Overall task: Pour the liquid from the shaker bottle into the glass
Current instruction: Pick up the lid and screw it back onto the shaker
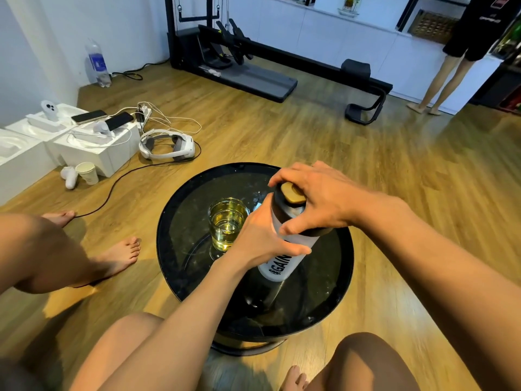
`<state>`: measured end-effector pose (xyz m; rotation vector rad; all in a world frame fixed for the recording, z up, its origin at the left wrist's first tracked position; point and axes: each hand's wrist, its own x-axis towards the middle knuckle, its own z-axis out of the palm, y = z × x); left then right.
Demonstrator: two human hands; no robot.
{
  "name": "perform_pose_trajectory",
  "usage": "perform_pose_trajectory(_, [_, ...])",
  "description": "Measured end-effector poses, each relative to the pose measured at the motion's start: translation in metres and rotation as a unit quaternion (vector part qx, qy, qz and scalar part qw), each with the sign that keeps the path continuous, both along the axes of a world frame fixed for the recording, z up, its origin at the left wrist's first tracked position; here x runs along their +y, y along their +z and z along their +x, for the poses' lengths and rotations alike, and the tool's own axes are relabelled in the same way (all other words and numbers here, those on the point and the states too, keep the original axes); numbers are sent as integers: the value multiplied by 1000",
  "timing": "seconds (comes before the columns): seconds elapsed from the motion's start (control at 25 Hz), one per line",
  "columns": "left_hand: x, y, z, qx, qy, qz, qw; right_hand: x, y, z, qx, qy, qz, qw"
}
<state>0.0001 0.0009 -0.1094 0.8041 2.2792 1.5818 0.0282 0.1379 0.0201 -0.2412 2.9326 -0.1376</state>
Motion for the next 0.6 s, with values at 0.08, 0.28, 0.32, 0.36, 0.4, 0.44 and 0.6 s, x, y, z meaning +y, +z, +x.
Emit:
perform_pose_trajectory(0.08, [2,-1,2,-6,6,9,1000,-9,-14,0,49,-77,21,996])
perform_pose_trajectory(0.28, [2,-4,10,7,25,15,1000,-10,-5,1,0,-113,2,994])
perform_pose_trajectory(0.32, [2,-3,10,-1,25,18,1000,-7,0,3,-20,-85,-6,996])
perform_pose_trajectory(0.36, [2,-5,9,-13,30,17,999,-6,1,6,-23,-83,-7,996])
perform_pose_trajectory(0.4, [3,-7,9,-23,35,18,999,-8,-2,10,-4,-106,-5,994])
perform_pose_trajectory(0.44, [4,-9,9,-25,39,10,999,-12,-6,11,19,-143,1,989])
perform_pose_trajectory(0.6, [8,-9,14,0,39,-28,999,-10,-3,9,-9,-121,-5,993])
